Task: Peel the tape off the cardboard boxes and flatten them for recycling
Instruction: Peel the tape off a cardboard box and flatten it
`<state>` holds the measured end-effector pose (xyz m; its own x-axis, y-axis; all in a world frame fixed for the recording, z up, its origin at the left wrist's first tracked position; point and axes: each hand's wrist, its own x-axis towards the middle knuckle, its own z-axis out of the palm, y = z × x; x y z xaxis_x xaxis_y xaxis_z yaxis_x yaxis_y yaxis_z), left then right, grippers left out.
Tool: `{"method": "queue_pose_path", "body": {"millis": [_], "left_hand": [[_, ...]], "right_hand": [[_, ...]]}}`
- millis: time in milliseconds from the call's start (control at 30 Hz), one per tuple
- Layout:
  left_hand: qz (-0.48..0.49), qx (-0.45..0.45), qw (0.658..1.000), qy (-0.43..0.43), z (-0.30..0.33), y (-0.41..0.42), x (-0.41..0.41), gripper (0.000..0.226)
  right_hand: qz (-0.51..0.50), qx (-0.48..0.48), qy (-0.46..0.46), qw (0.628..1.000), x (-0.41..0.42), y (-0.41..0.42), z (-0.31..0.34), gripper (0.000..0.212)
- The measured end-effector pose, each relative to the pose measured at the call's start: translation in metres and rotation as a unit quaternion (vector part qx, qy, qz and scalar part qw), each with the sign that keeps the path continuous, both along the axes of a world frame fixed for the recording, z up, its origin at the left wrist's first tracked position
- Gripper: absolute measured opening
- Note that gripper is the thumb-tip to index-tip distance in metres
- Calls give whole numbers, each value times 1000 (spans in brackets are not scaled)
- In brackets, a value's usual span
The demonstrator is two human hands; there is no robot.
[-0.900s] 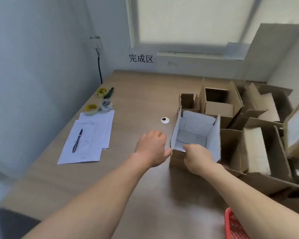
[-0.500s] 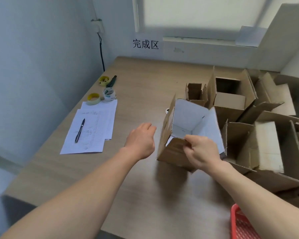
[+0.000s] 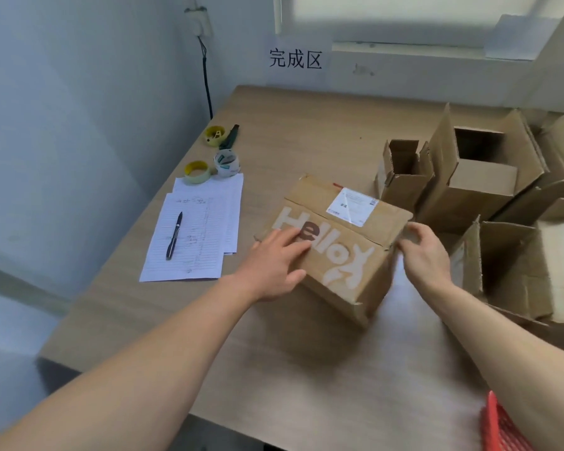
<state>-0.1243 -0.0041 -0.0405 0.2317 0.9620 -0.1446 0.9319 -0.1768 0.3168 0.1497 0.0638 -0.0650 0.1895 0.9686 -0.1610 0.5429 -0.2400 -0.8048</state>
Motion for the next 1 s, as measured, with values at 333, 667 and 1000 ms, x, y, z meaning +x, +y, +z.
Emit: {"method": "queue_pose_path", "body": {"millis": [333, 667, 1000], "left_hand": [[21, 34, 997, 65, -20, 26, 25, 47], [8, 26, 996, 83, -12, 15, 28, 44], [171, 32, 981, -81, -19, 4, 16, 69]], "right_hand": [[-56, -100, 180, 977, -21, -21, -18, 18], [-15, -111, 261, 959, -14, -5, -16, 31], [-63, -129, 175, 974, -19, -12, -15, 17]]}}
